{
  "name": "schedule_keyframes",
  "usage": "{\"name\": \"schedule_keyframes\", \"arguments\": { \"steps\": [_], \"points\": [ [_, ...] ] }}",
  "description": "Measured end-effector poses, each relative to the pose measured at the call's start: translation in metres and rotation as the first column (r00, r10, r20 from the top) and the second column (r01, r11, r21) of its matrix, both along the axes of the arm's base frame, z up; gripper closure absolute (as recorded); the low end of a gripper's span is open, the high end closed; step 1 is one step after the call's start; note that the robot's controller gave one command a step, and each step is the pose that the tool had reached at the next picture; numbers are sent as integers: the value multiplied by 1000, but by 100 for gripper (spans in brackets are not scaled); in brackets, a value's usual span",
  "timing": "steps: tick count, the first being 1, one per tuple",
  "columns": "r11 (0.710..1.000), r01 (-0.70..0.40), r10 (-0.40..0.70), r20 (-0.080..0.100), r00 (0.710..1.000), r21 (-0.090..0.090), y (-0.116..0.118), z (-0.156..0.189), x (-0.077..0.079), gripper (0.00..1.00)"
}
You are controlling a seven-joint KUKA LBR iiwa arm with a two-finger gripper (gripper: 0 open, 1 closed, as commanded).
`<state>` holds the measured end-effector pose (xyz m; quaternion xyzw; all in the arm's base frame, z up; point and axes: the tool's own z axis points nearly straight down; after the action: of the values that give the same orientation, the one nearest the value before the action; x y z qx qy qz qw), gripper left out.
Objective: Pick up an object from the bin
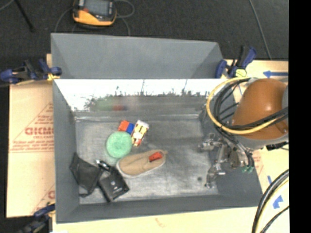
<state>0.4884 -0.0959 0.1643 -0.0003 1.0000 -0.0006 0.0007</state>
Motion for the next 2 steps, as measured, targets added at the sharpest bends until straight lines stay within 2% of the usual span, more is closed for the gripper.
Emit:
{"name": "schedule_keyframes", "arguments": {
  "steps": [1,2],
  "points": [
    [992,-126,126,4,992,-1,37,-48,17,0],
    [988,-153,153,-3,988,2,85,-34,26,0]
  ]
}}
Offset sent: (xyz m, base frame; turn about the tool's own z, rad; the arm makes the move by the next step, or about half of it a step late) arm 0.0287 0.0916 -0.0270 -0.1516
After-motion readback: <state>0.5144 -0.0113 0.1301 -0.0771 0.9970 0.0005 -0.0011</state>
